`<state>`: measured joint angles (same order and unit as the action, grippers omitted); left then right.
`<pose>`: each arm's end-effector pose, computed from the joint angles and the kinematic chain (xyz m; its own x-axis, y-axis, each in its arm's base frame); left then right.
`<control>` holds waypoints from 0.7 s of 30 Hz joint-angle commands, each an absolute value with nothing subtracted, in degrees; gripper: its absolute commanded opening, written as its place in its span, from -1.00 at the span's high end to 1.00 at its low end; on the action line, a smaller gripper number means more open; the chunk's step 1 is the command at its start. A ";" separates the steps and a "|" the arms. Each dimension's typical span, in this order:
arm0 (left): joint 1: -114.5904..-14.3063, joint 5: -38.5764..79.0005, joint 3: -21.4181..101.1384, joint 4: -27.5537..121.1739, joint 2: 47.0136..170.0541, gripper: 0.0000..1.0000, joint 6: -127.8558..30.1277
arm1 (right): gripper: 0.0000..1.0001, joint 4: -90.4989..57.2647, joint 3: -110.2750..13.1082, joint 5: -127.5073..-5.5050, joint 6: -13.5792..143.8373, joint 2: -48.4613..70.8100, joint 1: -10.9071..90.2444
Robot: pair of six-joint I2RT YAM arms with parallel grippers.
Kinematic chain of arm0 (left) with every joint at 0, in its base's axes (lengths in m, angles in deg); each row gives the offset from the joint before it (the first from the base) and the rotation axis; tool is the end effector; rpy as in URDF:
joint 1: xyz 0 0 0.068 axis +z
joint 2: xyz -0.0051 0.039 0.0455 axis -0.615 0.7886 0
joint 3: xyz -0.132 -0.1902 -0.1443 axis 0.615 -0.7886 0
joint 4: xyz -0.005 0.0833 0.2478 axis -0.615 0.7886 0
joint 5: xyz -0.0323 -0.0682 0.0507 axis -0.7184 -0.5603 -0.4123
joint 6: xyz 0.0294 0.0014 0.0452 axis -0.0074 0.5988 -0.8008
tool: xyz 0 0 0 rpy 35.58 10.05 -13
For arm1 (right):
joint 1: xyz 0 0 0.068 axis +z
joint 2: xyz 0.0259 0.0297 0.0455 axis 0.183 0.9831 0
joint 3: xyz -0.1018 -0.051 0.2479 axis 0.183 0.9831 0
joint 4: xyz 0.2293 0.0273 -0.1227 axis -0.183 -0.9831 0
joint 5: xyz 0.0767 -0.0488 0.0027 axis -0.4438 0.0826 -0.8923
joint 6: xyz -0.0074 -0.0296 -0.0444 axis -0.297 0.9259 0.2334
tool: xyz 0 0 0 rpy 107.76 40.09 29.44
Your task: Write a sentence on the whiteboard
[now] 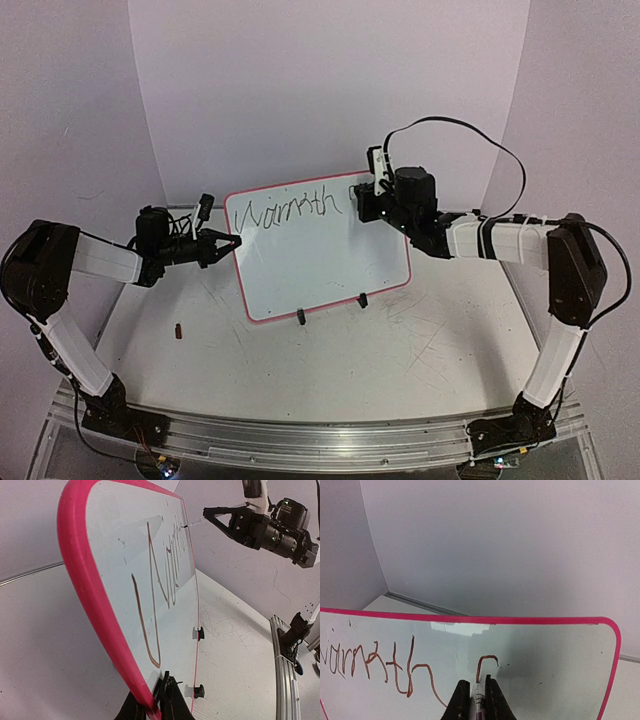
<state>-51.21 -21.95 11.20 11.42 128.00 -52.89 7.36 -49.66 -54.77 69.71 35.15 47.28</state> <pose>0.3208 -0.1038 0.1994 -0.3464 -0.0045 -0.9381 0.8362 0.4518 -0.3109 0.3556 0.2622 0.2954 -0.0903 -0.0190 -0.9957 -0.5366 0.8432 0.0326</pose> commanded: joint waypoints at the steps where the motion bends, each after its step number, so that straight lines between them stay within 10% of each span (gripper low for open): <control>1: -51.53 -15.03 11.79 14.55 128.81 1.00 -62.47 | 1.00 7.07 -47.01 -52.58 68.78 32.04 47.20; 21: -51.61 -15.21 11.60 14.73 128.42 1.00 -62.38 | 1.00 7.03 -48.78 -55.30 65.84 29.38 50.58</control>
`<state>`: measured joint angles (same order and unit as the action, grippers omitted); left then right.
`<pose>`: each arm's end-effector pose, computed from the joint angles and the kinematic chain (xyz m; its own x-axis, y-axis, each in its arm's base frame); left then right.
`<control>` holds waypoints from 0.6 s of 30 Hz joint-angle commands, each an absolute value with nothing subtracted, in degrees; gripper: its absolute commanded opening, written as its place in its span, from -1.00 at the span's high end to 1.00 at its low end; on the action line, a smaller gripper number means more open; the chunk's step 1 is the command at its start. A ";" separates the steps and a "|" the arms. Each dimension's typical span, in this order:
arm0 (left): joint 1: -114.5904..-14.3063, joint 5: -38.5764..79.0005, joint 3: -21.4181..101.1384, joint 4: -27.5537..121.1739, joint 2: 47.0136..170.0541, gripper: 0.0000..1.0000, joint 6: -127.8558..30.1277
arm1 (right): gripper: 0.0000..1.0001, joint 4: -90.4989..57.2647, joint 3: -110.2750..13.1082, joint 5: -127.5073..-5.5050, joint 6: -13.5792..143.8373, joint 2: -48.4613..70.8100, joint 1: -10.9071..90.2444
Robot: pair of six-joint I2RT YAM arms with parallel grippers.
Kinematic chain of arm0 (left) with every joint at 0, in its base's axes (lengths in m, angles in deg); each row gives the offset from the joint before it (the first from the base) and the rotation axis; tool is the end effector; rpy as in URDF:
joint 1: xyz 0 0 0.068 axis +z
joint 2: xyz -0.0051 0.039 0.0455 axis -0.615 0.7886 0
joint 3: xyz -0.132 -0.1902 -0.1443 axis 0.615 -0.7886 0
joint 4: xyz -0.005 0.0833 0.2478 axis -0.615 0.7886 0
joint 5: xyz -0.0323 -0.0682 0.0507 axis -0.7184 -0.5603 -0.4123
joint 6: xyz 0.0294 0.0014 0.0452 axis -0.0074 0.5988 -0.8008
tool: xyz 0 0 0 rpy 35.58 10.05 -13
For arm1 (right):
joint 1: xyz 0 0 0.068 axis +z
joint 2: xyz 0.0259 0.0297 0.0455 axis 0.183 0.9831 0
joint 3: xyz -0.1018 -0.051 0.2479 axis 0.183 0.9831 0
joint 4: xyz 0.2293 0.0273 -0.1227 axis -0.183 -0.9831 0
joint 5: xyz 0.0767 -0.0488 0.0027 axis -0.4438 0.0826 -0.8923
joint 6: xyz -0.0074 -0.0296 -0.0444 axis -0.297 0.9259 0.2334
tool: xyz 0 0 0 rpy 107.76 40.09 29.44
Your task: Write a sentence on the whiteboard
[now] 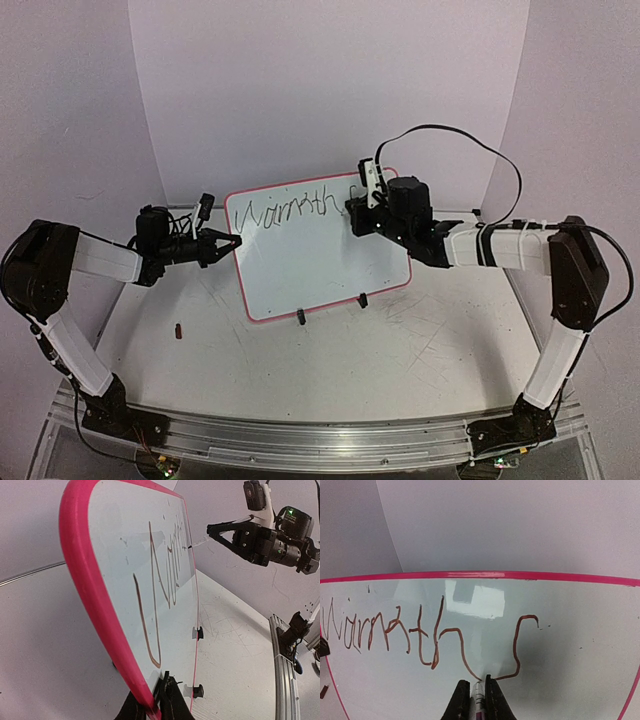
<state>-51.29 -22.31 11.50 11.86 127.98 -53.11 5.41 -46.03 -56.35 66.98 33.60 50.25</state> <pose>0.3211 -0.1046 0.2004 -0.3454 -0.0011 -0.9385 0.8402 0.4452 -0.3097 0.3330 0.2745 0.2807 -0.1721 -0.0306 -0.9846 -0.5923 0.8019 0.0786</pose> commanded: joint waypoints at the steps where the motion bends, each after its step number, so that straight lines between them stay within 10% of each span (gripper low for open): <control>1: -51.60 -15.21 11.58 14.77 128.40 1.00 -62.38 | 1.00 7.38 -48.74 -54.46 66.14 28.92 50.58; 18: -51.59 -15.04 11.39 14.85 127.89 1.00 -62.60 | 1.00 7.22 -52.41 -50.35 68.98 33.12 49.65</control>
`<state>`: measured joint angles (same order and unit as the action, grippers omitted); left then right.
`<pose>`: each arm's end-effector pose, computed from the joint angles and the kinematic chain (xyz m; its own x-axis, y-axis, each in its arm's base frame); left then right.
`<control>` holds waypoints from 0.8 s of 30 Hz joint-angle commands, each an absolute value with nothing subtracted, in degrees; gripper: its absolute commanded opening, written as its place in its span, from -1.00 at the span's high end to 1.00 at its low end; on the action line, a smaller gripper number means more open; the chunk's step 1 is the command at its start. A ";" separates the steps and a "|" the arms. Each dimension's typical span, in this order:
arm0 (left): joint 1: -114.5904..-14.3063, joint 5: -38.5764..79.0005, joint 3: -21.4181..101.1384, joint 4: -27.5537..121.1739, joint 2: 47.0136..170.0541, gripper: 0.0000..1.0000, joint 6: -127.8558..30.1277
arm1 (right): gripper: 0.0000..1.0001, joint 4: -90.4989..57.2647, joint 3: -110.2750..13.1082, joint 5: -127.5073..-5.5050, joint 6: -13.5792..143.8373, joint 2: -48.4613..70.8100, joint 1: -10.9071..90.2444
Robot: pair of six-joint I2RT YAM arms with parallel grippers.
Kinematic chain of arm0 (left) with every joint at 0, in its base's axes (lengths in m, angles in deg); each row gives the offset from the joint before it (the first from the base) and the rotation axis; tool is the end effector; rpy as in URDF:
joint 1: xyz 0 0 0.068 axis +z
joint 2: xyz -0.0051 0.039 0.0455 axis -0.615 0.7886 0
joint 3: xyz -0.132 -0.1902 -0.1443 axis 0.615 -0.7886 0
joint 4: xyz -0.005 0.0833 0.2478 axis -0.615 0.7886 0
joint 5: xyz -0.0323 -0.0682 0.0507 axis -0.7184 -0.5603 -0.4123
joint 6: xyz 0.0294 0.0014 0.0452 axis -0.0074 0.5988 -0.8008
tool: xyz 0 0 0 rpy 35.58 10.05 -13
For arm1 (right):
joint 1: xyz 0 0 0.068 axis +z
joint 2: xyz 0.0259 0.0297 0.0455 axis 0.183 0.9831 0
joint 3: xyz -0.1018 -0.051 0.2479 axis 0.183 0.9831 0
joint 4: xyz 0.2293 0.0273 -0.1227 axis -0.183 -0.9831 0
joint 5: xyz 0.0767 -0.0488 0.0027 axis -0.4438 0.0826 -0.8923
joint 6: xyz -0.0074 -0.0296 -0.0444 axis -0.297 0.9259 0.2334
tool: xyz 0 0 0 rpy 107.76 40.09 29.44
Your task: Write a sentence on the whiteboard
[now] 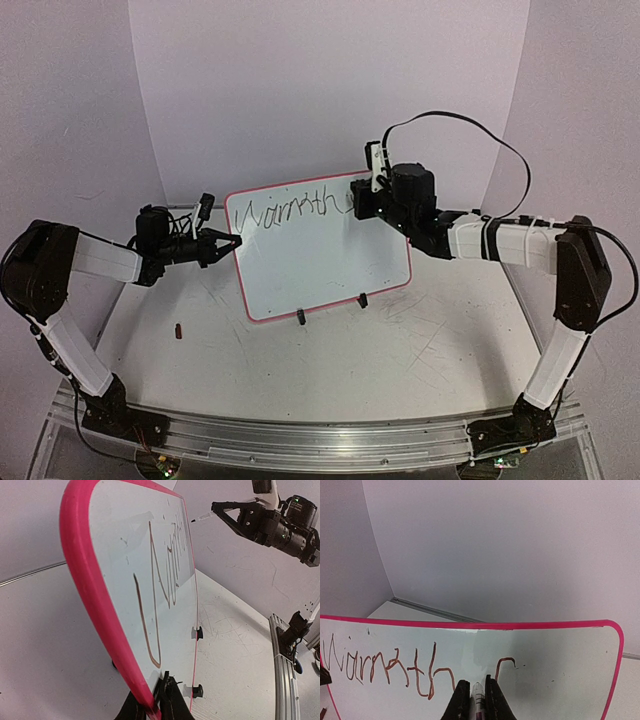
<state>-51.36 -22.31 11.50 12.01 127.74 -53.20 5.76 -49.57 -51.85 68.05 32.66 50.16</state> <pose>0.3206 -0.1049 0.2015 -0.3426 -0.0003 -0.9395 0.8417 0.4441 -0.3071 0.3364 0.2728 0.3100 -0.0923 0.0109 -0.9957 -0.5341 0.8434 0.0588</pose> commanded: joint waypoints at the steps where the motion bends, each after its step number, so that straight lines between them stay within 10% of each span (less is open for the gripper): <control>1: -51.65 -15.05 11.45 14.82 127.93 1.00 -62.58 | 1.00 7.21 -52.55 -50.45 69.05 33.41 49.54; 24: -51.60 -14.96 11.29 15.07 127.61 1.00 -62.82 | 1.00 5.23 -54.05 -44.89 69.64 35.79 48.89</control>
<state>-51.42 -22.04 11.50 12.43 127.63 -53.22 5.14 -52.34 -49.86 68.61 35.70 49.10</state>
